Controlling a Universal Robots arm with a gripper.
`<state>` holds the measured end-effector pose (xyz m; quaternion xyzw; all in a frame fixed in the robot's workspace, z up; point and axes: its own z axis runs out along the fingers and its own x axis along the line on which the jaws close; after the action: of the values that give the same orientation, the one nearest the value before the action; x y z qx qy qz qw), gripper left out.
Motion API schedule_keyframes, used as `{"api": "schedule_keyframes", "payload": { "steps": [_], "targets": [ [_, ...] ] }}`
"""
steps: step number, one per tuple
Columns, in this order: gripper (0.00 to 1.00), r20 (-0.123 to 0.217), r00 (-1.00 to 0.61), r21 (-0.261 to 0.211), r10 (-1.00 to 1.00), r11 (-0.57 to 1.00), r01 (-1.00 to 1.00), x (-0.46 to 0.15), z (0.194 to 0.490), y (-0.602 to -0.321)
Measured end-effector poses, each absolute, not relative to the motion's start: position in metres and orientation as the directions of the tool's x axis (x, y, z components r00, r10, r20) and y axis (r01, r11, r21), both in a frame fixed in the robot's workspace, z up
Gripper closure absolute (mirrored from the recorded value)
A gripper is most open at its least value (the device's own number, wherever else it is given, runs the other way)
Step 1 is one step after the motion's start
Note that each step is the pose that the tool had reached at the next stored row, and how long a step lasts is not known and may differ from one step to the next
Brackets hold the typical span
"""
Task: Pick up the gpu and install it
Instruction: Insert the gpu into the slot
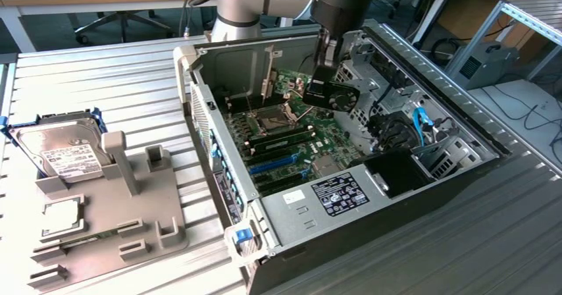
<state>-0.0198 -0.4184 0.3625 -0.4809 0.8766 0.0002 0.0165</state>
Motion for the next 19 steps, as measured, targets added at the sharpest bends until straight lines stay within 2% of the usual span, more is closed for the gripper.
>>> {"api": "schedule_keyframes", "payload": {
  "steps": [19],
  "targets": [
    [0.74,-0.029,-0.461,-0.015,-0.887,0.461,-0.887,-0.0198,0.3625,-0.4184]
  ]
}}
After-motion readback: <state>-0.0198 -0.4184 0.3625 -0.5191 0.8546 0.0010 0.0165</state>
